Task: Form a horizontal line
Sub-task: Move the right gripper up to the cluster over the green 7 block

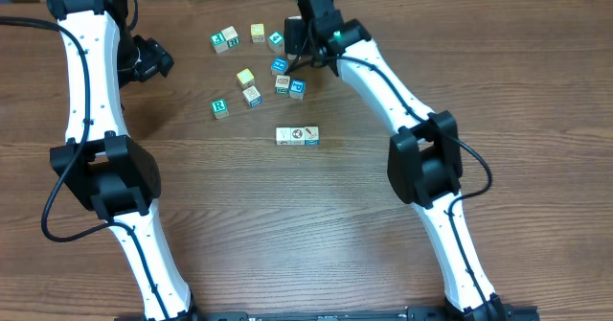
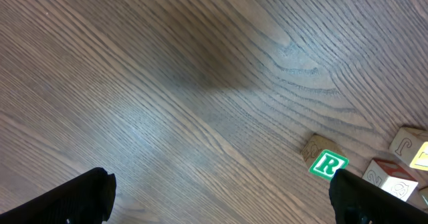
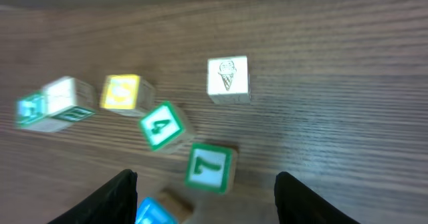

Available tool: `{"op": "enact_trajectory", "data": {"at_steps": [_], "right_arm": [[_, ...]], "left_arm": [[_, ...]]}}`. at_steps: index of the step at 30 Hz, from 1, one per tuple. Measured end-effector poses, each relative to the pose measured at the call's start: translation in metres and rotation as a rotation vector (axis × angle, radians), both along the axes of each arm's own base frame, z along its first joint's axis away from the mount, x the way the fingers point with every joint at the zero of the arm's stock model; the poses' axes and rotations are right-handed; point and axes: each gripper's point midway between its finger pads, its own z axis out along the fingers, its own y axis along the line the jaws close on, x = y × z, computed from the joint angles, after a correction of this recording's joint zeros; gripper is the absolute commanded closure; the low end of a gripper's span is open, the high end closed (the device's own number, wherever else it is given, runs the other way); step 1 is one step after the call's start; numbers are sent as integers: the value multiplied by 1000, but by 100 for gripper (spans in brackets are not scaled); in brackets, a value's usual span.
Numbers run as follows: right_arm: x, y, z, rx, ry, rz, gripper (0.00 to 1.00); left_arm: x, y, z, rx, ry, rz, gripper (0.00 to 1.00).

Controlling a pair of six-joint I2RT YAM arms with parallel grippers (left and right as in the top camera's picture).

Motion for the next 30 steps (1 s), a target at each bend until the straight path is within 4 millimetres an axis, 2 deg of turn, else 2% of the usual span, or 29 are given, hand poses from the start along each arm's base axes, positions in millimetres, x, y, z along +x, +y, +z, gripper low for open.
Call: {"op": "enact_trajectory", "data": {"at_steps": [2,6,13,20,28,30], "right_arm": [[4,2,-18,-4,2,2,38],[7,4,-38,-8,5,5,38],[9,4,-44,-16,-2,15,41],[8,4,-44,-20,-3,21,62],[2,0,-50,-37,34,18,71],[1,-4,-52,-45,43,19,76]], "left_arm": [[0,0,0,0,0,0,0],[0,0,0,0,0,0,0],[0,0,0,0,0,0,0],[0,0,0,0,0,0,0],[0,0,0,0,0,0,0],[0,0,0,0,0,0,0]]}}
